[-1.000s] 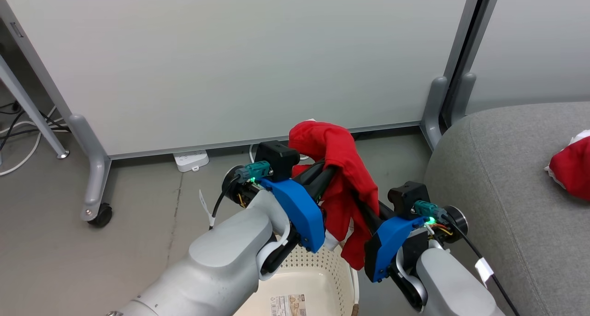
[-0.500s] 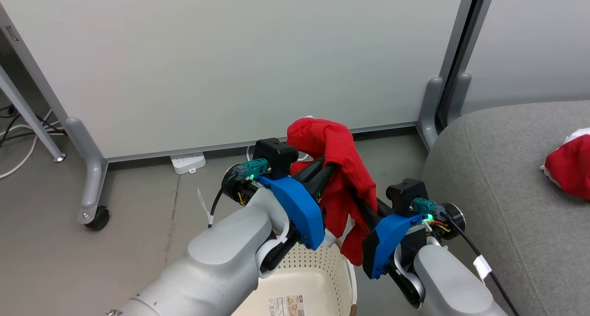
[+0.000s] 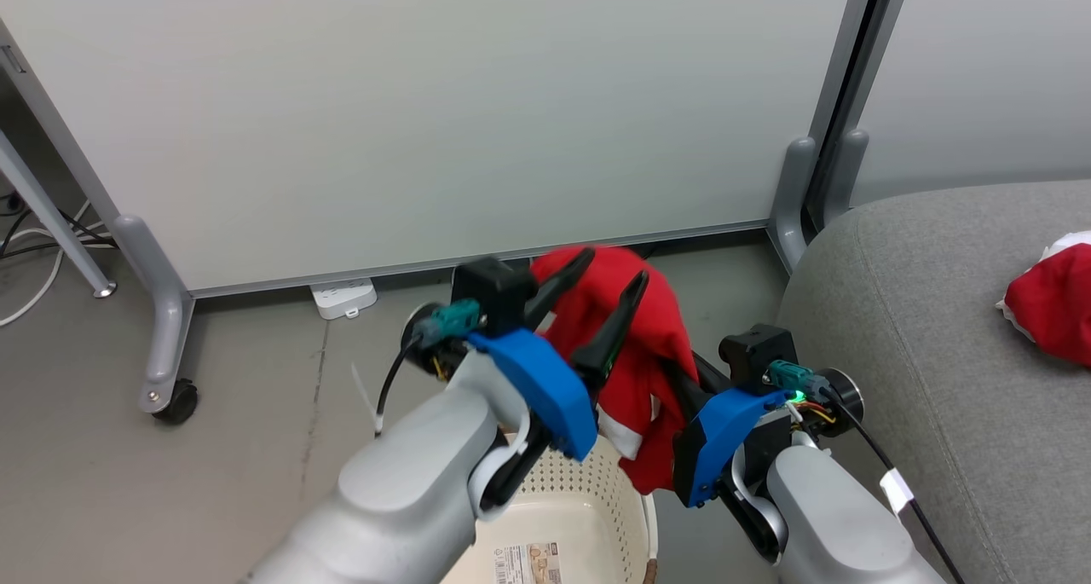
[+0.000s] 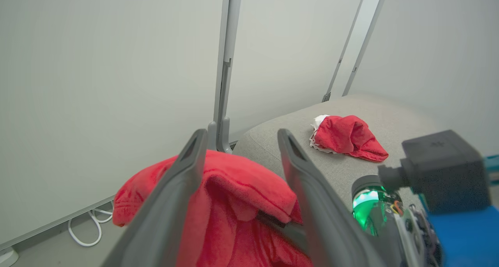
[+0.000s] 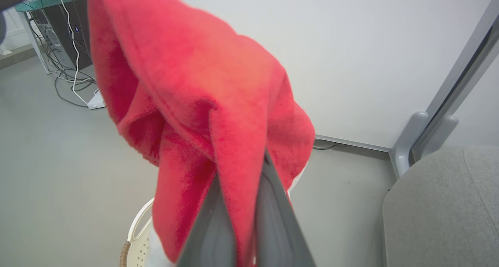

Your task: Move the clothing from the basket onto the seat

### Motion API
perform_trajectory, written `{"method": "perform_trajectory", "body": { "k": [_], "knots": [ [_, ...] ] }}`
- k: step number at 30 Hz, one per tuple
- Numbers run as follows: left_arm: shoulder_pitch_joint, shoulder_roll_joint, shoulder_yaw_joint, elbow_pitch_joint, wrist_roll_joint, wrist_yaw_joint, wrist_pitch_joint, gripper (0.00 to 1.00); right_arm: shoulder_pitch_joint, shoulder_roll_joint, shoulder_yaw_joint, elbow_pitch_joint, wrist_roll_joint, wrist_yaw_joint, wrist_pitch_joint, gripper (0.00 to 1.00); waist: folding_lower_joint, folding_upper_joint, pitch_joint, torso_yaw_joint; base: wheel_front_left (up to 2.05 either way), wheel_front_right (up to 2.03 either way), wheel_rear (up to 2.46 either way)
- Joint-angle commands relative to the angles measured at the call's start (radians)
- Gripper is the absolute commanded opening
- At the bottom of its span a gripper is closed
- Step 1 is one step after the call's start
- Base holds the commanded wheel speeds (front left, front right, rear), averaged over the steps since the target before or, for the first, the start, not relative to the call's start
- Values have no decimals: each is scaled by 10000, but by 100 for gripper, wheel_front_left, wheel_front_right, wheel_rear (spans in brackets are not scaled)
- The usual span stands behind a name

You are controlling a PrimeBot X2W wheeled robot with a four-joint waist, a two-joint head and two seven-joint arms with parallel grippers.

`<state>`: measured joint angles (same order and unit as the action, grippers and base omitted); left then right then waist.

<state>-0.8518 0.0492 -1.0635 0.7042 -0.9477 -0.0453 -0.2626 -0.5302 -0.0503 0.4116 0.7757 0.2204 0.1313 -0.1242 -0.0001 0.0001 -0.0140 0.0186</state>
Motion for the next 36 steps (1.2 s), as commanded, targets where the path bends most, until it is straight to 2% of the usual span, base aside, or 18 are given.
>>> {"method": "perform_trajectory", "body": {
  "k": [1, 18, 27, 36],
  "knots": [
    [336, 45, 239, -103, 260, 90, -32, 100, -139, 0, -40, 23, 9, -11, -61, 0, 1, -1, 12, -7, 0, 0, 0],
    [4571, 838, 4098, -2367, 4233, -157, -31, 100, 89, -2, -676, 24, -353, -11, -183, 0, 1, -1, 212, 67, 0, 0, 0],
    [5847, 709, 5665, -2852, 5369, -452, -31, 100, 293, 0, -859, -136, -488, -11, -94, 0, 1, -1, 185, 154, 0, 0, 0],
    [6135, 443, 6239, -2738, 5941, -722, -31, 100, 416, -2, -998, -304, -507, -11, 19, 0, 1, -1, 220, 242, 0, 0, 0]
  ]
}}
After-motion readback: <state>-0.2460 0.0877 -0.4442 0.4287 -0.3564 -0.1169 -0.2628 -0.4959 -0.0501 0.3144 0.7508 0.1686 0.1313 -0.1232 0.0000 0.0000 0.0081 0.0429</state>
